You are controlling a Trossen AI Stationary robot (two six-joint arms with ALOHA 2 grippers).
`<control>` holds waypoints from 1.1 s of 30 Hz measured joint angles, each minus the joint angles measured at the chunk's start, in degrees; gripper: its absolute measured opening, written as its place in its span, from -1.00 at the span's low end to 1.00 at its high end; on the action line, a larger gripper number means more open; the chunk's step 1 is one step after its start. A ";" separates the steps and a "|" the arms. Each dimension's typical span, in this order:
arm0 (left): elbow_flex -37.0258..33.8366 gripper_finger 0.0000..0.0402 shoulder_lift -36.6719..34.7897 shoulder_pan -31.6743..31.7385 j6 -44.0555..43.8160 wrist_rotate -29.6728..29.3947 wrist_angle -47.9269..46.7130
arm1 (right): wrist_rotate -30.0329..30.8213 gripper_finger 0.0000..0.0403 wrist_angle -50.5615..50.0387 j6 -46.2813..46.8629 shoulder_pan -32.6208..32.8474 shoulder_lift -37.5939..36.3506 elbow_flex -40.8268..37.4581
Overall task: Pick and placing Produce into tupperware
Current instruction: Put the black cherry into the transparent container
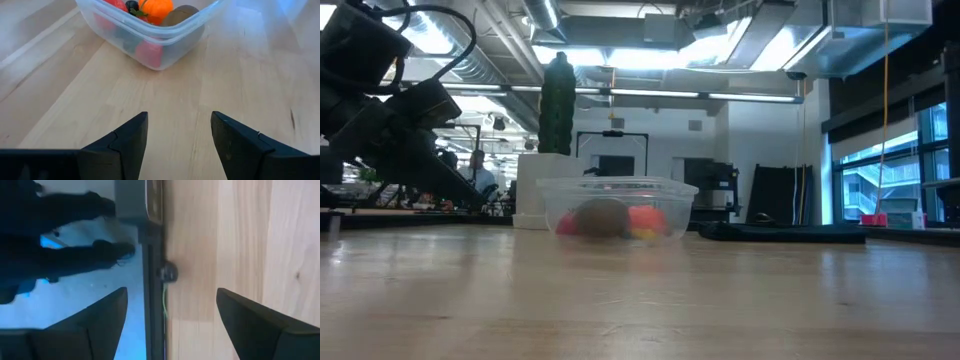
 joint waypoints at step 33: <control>0.01 0.04 0.02 0.00 -2.02 0.00 -3.89 | 0.61 0.37 -3.40 4.74 2.66 7.15 0.02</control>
